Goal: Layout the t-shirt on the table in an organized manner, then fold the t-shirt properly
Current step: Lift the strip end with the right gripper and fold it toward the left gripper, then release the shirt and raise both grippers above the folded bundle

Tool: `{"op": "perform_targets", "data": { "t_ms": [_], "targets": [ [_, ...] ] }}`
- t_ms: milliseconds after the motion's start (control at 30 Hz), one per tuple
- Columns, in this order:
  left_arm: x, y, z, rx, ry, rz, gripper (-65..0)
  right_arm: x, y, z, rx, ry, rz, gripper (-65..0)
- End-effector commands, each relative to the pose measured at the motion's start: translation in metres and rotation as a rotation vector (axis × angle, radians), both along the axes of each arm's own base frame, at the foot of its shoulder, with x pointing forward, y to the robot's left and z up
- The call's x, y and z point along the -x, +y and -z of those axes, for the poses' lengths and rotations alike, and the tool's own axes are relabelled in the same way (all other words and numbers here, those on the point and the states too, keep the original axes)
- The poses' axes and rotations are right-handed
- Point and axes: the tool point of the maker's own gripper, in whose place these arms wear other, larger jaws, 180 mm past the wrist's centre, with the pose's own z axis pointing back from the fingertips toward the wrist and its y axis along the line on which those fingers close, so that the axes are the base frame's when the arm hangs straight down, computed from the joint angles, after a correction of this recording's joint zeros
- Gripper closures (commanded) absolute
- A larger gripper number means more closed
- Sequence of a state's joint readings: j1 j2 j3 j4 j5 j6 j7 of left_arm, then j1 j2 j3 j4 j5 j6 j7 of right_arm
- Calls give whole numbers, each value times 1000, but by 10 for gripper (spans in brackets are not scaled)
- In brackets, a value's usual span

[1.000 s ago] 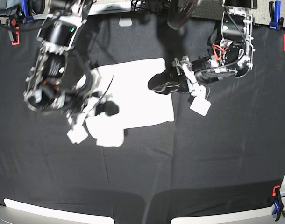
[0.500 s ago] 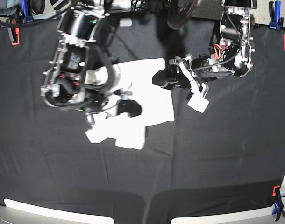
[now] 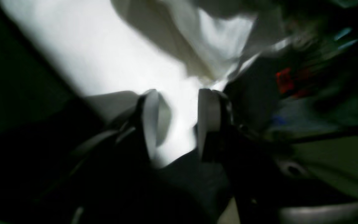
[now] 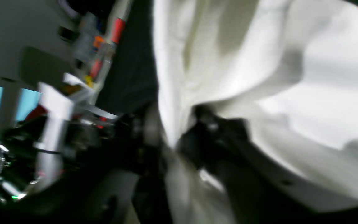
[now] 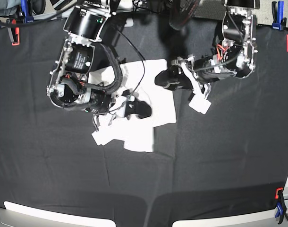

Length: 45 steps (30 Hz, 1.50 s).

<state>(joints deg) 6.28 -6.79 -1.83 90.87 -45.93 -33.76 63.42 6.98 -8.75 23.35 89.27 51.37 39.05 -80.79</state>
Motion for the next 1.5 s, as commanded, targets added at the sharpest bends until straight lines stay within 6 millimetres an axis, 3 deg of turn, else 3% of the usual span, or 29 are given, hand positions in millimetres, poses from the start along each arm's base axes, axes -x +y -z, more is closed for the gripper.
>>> {"op": "perform_targets", "data": {
  "t_ms": [0,100,367,700,833,967,1100,1167,1300,1467],
  "targets": [
    [-7,4,-2,-32,-16,-19,-199,-9,3,-19,-40,-61,6,-237],
    [-12,17,12,-134,-4,-58,-199,-8,7,-31,-114,-86,2,-242],
    [-24,24,-1,-208,-98,-68,-199,-4,22,-48,-193,-121,-43,-242],
    [-61,71,-61,-488,-333,-271,-199,13,66,-105,-433,-242,-221,-241],
    [-64,80,-70,-534,-363,-310,-199,-2,57,-133,-429,-338,-209,-241],
    [-60,79,-67,-532,-350,-306,-199,-21,26,-162,-338,-474,-110,-241],
    [-57,78,-65,-521,-340,-302,-199,-28,-9,-155,-166,-503,25,-241],
    [-58,78,-65,-521,-341,-302,-199,-24,-33,-140,-72,-482,67,-241],
    [-57,78,-65,-521,-341,-302,-199,-1,-76,-101,106,-396,105,-241],
    [-57,78,-65,-520,-341,-302,-199,27,-98,-62,250,-282,113,-240]
  ]
}}
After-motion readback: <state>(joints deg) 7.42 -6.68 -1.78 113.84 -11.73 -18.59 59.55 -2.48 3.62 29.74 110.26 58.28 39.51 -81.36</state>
